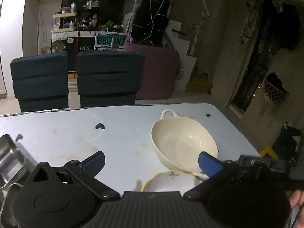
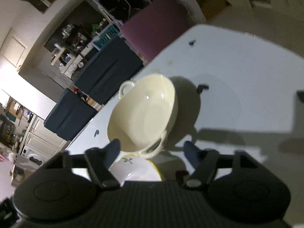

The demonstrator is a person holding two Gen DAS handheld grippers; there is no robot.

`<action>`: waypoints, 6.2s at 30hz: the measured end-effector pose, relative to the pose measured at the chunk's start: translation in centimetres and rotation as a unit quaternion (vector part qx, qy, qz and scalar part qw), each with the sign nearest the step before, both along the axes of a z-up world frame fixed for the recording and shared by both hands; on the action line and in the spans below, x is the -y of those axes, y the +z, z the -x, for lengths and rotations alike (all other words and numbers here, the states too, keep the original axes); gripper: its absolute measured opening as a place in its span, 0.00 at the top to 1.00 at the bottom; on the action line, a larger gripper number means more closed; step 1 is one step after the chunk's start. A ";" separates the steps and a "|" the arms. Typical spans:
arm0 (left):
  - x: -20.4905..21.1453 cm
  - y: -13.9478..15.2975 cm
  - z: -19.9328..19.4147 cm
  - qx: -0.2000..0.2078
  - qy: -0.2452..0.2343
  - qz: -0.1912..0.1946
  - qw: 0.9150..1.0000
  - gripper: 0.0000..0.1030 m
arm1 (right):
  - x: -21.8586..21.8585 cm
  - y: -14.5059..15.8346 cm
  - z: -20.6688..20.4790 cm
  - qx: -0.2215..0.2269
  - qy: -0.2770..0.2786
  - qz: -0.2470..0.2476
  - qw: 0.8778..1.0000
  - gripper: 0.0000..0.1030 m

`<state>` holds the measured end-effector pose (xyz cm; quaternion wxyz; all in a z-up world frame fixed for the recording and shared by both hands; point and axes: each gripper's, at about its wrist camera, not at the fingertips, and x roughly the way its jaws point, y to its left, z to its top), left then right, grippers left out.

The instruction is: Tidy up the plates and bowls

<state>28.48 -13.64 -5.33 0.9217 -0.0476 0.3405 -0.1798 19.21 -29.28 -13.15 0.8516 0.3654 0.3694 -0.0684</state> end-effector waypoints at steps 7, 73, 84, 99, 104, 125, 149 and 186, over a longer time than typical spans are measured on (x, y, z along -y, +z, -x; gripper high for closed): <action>1.0 -1.3 -1.9 0.002 -0.029 0.006 1.000 0.01 | -0.2 -2.2 -1.9 -0.033 -0.007 -0.030 0.999 0.75; 5.0 -9.3 -11.2 -0.047 -0.078 -0.051 0.995 0.23 | 5.3 -2.6 -5.5 0.004 -0.023 0.076 0.997 0.82; 3.4 -9.3 -14.6 -0.074 -0.019 0.048 0.996 0.60 | 6.0 -2.5 -6.2 0.013 0.005 0.065 0.998 0.80; 3.7 -9.9 -15.9 -0.105 -0.031 0.083 0.991 0.79 | 5.4 -2.1 -7.1 0.006 0.023 0.085 0.996 0.77; 3.9 -10.5 -16.4 -0.128 -0.034 0.089 0.987 0.80 | 5.2 -2.0 -7.5 0.004 0.027 0.099 0.995 0.77; 2.9 -10.4 -16.5 -0.148 -0.017 0.116 0.982 0.82 | 4.6 -2.0 -7.7 -0.004 0.048 0.132 0.990 0.77; 3.5 -9.1 -14.5 -0.102 -0.014 0.095 0.990 0.82 | 3.3 -0.7 -6.7 0.024 0.055 0.196 0.979 0.76; 2.2 -8.5 -14.8 -0.100 0.017 0.136 0.985 0.79 | 3.6 -0.5 -7.0 0.034 0.057 0.169 0.983 0.73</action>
